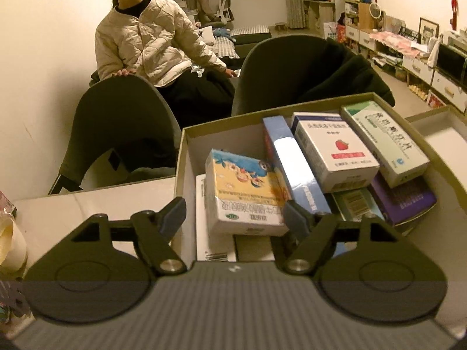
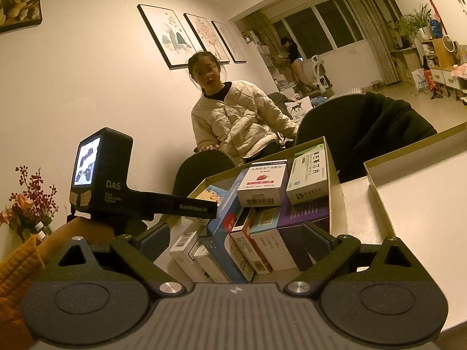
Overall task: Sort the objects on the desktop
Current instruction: 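Open the left gripper and move it to the white strawberry-print EDDING box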
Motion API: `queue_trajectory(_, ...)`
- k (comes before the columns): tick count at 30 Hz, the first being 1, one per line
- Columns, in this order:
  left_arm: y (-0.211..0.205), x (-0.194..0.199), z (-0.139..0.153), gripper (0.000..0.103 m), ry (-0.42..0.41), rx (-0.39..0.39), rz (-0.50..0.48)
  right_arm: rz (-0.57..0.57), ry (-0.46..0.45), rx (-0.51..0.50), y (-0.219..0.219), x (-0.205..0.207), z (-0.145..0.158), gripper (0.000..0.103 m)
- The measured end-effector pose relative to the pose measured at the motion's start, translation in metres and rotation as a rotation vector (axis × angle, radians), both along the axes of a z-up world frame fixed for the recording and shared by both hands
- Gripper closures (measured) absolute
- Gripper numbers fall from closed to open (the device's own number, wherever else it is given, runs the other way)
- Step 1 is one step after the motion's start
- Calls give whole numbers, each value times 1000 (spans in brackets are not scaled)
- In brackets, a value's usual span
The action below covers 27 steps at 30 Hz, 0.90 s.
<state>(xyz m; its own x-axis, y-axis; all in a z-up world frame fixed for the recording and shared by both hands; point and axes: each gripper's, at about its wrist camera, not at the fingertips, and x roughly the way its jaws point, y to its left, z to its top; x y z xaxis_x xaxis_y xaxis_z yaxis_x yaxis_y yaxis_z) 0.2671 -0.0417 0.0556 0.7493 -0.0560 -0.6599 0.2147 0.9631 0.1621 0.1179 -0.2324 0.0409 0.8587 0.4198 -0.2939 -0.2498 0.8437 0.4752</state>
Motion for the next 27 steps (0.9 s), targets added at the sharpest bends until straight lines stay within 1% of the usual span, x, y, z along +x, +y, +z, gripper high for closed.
queue_trajectory(2, 2, -6, 6, 19, -21, -13, 4, -1, 0, -3, 0, 0, 0, 6)
queue_trajectory(3, 3, -9, 9, 11, -33, -24, 0, -1, 0, -5, 1, 0, 0, 6)
queue_trajectory(4, 5, -12, 11, 10, -46, -38, -8, -2, -1, -7, 1, 0, 0, 6)
queue_trajectory(9, 17, -28, 25, 10, -89, -69, -6, 3, -3, -29, 7, 2, 0, 6)
queue_trajectory(13, 35, -41, 34, 8, -119, -95, 20, 6, -7, -49, 12, 3, 0, 6)
queue_trajectory(18, 62, -54, 36, 5, -141, -105, 69, 4, -9, -53, 11, 2, 0, 6)
queue_trajectory(23, 95, -58, 24, 5, -116, -120, 155, -3, -11, -66, 13, 4, -1, 6)
queue_trajectory(27, 117, -51, 6, 5, -58, -141, 246, -2, -14, -75, 15, 2, -1, 6)
